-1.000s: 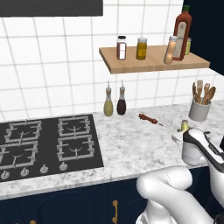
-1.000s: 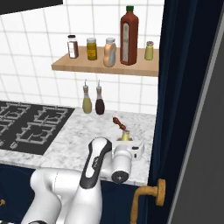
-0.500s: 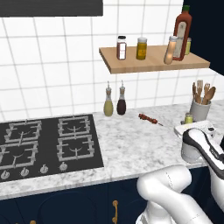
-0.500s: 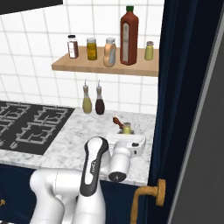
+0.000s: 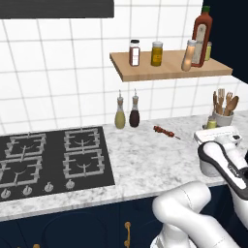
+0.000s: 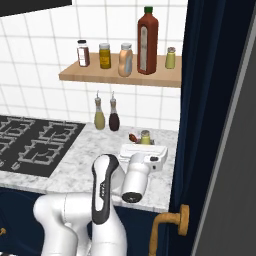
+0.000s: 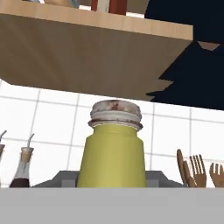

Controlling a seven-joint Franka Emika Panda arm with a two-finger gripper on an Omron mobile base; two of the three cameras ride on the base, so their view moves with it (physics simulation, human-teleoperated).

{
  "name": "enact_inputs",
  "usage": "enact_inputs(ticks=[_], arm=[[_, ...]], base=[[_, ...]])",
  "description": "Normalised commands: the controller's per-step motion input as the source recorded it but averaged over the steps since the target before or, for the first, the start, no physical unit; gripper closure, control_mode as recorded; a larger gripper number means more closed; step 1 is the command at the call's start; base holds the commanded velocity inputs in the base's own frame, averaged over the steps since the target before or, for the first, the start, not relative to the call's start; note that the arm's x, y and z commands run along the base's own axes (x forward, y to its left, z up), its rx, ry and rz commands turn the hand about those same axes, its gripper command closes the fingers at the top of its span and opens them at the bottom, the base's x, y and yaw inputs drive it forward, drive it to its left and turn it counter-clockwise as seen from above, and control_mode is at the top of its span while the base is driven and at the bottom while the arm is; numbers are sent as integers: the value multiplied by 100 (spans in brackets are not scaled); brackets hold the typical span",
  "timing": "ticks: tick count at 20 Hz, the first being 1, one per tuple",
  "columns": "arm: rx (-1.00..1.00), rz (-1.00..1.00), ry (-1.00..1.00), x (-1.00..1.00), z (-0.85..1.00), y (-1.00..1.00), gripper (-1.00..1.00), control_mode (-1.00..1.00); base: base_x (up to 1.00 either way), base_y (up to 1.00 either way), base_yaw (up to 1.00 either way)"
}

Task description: Put the shaker and condiment bottle from the counter next to their counterparts in the cabinet.

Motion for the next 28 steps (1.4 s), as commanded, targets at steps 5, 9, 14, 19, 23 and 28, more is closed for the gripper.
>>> enact_inputs(ticks=[5,9,14,19,23,28], arm=[[0,-5,-9,0,56,0,100,-100],[-1,-3,-7,0,66,0,100,-100],[-2,-3,-6,0,69,0,100,-100],[-2,-3,-4,0,67,0,100,-100],[-1,-3,-3,0,69,0,100,-100],[-1,-4,-1,0,71,0,100,-100]], base=[[0,0,0],[0,0,0],[0,0,0],[0,0,0],[0,0,0],[0,0,0]])
